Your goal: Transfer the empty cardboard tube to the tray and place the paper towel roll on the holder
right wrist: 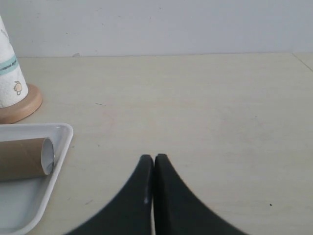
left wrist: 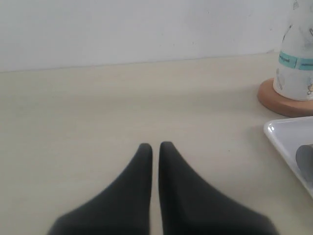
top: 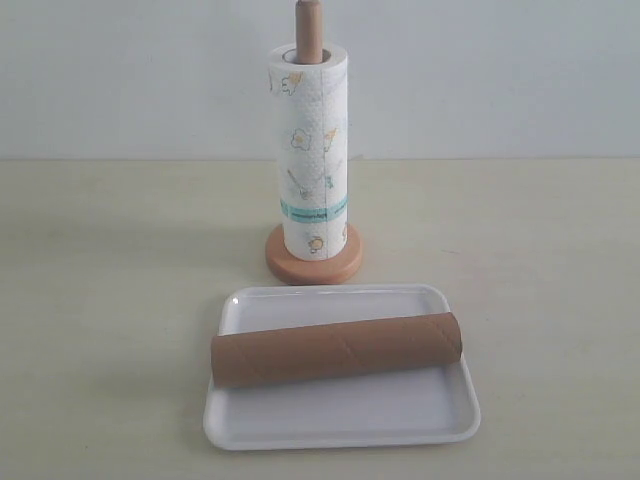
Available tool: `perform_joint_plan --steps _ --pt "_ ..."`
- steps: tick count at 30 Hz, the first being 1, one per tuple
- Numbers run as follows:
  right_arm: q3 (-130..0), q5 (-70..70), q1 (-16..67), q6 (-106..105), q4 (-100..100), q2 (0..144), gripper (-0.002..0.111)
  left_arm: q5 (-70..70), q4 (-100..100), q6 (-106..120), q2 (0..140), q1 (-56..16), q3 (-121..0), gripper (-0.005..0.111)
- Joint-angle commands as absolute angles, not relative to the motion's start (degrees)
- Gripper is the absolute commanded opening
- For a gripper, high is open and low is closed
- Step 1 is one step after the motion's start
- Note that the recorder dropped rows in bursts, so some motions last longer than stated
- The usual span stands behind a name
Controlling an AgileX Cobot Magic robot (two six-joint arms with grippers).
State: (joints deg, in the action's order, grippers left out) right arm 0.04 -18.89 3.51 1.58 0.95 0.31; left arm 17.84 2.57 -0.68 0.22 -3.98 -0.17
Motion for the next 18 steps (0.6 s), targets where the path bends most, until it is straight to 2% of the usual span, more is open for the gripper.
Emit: perform_joint_plan --steps 1,18 --pt "0.00 -18.46 3.32 1.29 0.92 0.00 0.000 18.18 1.93 -0.32 0.00 -2.52 0.00 0.004" --pt "0.00 -18.46 3.32 1.29 0.92 0.00 0.000 18.18 1.26 -0.32 0.00 -1.25 0.00 0.004"
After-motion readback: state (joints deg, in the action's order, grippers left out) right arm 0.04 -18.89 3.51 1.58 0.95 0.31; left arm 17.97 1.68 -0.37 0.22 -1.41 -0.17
